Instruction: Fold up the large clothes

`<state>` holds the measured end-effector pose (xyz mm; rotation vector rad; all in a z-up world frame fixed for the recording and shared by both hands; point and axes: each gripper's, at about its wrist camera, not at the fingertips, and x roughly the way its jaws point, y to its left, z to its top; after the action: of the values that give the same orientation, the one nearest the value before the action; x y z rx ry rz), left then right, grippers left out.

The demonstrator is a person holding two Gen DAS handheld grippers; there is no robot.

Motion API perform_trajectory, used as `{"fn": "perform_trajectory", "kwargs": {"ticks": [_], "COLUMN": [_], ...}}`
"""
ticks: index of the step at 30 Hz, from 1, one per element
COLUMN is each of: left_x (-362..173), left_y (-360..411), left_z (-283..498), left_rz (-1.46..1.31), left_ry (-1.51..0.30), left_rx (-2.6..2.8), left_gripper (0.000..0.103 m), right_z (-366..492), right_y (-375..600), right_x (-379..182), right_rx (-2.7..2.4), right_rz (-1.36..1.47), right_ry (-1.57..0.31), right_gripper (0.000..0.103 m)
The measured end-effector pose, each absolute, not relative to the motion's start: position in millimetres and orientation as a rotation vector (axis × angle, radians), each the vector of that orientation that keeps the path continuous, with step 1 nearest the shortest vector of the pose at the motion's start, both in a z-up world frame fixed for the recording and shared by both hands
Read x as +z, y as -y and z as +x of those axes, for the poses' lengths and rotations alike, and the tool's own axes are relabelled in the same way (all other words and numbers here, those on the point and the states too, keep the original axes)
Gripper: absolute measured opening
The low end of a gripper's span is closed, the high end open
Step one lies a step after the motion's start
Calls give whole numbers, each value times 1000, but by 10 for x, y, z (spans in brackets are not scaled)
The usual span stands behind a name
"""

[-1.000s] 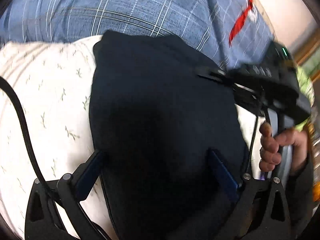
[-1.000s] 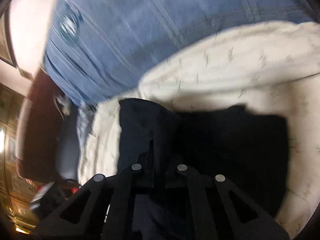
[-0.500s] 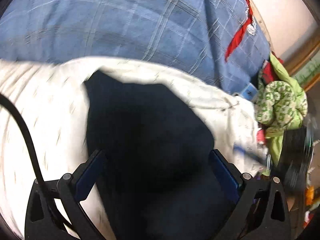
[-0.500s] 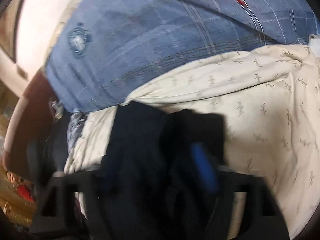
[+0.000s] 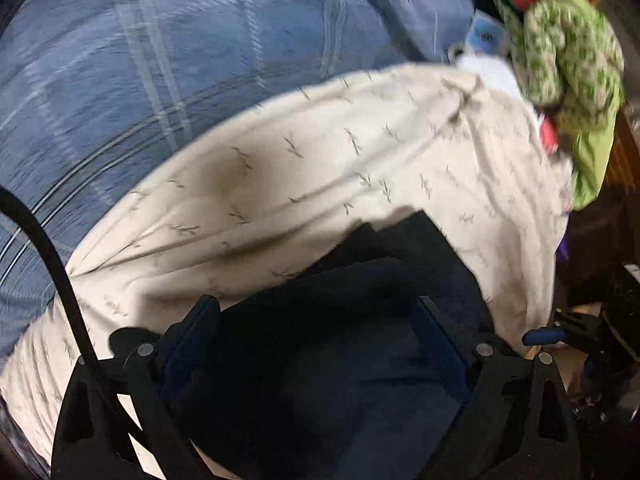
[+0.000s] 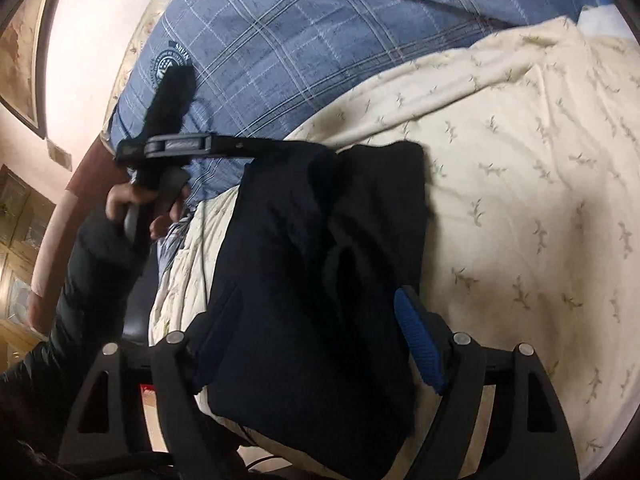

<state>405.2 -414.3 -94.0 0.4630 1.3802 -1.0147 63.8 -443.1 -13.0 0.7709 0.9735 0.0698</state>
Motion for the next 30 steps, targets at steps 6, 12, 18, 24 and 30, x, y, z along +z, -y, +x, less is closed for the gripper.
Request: {"fn": "perform_trajectory", "kwargs": {"ticks": [6,12,18,24,30], "left_x": [-1127,-1063,-673,-578,-340], "left_y": [4341,4387,4451,4765,4269], "left_z": [3910,3844,3815,3658,3799], "left_rz": [603,593,418,434,226], "left_ry": [-1362,-1301,-1249,-1202,-1144], "left_rx": [-966,-999,-1126,-1138,-1050], "left_gripper": [11,3,0,0,20], "right_z": [860,873,683,431,512], "right_y": [4200,4130,4222,4441,4536], "right_x": [-286,-394,-173,-196,-82], "right_rx": [188,167,125,-46,-59], "right_rz": [754,777,794,780,761], "right_ry": [-1031,-1064,-991,-963,-864], "right_gripper": [71,16,12,3,18]}}
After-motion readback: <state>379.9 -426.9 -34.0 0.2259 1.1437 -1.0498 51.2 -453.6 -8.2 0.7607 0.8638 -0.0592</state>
